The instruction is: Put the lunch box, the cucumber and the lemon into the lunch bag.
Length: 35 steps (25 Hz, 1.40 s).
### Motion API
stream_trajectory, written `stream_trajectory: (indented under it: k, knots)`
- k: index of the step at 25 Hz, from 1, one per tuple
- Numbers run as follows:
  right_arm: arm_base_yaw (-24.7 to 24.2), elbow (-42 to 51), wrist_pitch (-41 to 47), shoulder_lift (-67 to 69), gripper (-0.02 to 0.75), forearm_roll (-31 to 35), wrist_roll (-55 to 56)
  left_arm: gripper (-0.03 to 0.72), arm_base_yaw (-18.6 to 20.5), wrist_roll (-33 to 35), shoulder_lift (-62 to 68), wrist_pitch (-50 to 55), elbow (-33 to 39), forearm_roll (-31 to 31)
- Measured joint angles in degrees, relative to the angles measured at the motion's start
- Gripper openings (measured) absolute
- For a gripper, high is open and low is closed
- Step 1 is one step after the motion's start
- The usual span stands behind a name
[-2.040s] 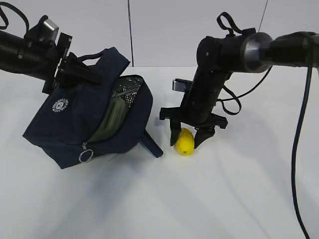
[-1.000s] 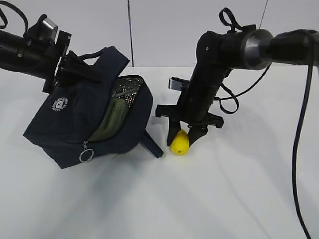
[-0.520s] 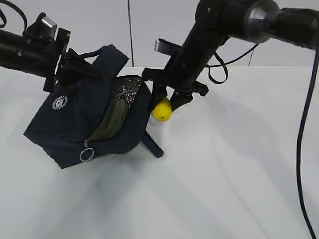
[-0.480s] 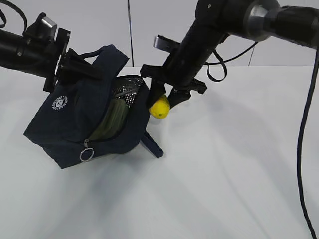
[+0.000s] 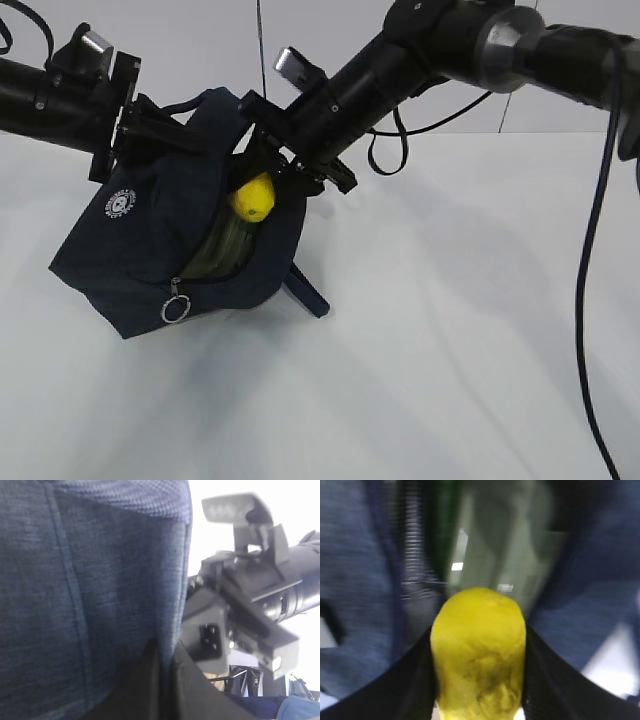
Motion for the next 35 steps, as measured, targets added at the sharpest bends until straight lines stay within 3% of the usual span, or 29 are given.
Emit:
stream_trajectory:
  k: [10, 18, 28, 35]
  knots:
    - [2.2, 0.0, -7.2, 1.6, 0.365, 2.3, -2.3, -0.009, 0.0, 0.0, 0.0, 0.0, 0.0, -0.2]
    - [2.7, 0.0, -8.8, 1.6, 0.519, 1.9, -2.6, -0.009, 0.1, 0.0, 0.0, 0.0, 0.0, -0.5]
    - [2.5, 0.0, -7.0, 1.7, 0.535, 1.6, -6.1, -0.009, 0.1, 0.0, 0.0, 0.3, 0.0, -0.3]
    - [1.9, 0.0, -0.7, 1.7, 0.539, -4.3, -6.6, -0.009, 0.1, 0.0, 0.0, 0.3, 0.0, 0.9]
